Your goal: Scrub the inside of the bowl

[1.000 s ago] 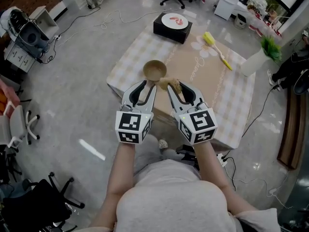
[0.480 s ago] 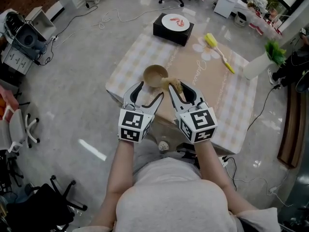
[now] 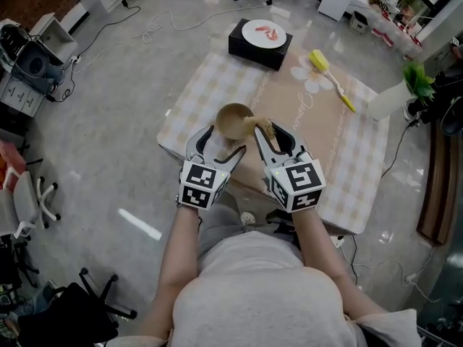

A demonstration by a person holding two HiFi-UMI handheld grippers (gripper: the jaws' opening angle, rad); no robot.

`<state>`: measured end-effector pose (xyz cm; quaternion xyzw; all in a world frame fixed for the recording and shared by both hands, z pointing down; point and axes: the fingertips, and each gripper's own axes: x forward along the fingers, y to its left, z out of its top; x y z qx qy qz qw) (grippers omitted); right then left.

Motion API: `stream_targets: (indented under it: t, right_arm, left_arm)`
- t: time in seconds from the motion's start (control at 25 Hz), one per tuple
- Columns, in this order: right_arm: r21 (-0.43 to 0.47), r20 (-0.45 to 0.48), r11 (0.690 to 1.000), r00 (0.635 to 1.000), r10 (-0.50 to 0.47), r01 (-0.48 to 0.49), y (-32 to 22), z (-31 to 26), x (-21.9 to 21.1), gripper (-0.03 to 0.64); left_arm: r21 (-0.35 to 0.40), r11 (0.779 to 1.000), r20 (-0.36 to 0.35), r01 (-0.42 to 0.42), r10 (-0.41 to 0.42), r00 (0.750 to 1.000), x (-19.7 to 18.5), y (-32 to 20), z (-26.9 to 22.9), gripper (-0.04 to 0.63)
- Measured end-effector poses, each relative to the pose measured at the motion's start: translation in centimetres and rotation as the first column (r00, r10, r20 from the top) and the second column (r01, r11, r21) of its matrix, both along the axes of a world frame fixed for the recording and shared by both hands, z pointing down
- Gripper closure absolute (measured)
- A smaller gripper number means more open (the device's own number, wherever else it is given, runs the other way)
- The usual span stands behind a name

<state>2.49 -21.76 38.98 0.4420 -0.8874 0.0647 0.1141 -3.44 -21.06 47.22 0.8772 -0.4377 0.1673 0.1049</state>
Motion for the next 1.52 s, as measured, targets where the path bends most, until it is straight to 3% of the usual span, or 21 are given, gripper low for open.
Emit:
stream_targets:
  t: [0.52, 0.76, 1.08, 1.52]
  right_arm:
    - [-0.065, -0.03, 0.997, 0.998, 0.048, -0.05, -3.6, 2.5, -0.4, 0.518]
    - [-0.086, -0.04, 0.994, 0.997, 0.067, -0.07, -4.7, 3.2, -0.6, 0.518]
    - [-0.105, -0.056, 0.991, 0.995, 0.081, -0.087, -5.8, 3.7, -0.8, 0.518]
    - [-0.108, -0.051, 0.994, 0.999, 0.013, -0.019, -7.5, 3.7, -3.1, 0.518]
  left_arm:
    - [-0.074, 0.986, 0.042, -0.146, 0.149, 0.988, -0.4, -3.6, 3.9, 0.137]
    - [-0.12, 0.968, 0.101, -0.222, 0.234, 0.967, -0.1, -4.3, 6.3, 0.112]
    - [-0.155, 0.945, 0.119, -0.287, 0.307, 0.944, 0.7, -5.1, 7.4, 0.109]
    - [-0.17, 0.939, 0.125, -0.3, 0.323, 0.938, 0.6, -4.9, 8.1, 0.11]
